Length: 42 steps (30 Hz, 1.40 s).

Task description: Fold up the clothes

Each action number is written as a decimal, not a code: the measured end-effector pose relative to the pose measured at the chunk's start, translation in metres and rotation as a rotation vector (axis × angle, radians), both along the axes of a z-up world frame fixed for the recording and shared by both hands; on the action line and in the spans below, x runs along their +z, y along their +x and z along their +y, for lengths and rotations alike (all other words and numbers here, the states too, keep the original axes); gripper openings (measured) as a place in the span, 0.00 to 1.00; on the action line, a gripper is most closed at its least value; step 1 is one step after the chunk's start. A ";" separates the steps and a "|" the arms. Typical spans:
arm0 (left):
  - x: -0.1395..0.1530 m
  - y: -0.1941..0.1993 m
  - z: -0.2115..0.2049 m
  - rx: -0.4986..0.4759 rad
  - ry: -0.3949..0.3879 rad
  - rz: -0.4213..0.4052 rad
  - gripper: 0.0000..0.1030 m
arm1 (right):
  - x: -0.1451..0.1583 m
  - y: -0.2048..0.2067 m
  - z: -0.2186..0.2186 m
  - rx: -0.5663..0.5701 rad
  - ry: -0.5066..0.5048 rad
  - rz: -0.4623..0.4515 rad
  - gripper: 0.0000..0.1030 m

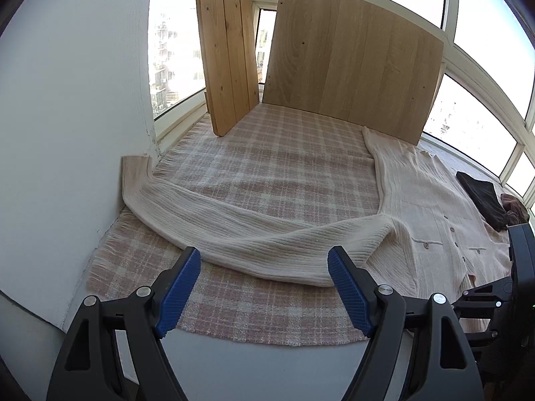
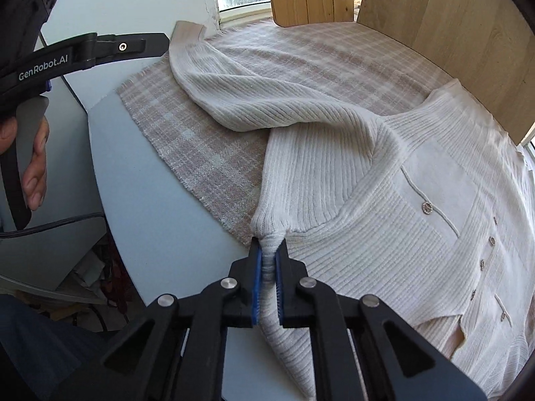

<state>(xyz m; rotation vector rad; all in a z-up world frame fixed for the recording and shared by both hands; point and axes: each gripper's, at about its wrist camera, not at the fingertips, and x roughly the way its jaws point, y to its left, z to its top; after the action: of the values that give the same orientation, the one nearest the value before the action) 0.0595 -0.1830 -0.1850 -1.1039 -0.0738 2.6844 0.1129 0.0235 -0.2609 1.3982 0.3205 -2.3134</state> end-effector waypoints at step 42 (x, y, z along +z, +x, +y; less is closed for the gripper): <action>-0.015 0.093 0.229 -0.465 -0.060 -0.142 0.75 | -0.005 0.153 0.276 -0.691 -0.224 -0.091 0.35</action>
<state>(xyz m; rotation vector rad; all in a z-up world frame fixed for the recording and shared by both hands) 0.1528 0.0459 -0.1999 -1.1604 0.2139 2.2079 0.2663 0.2995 -0.2656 1.6680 -0.5186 -2.6737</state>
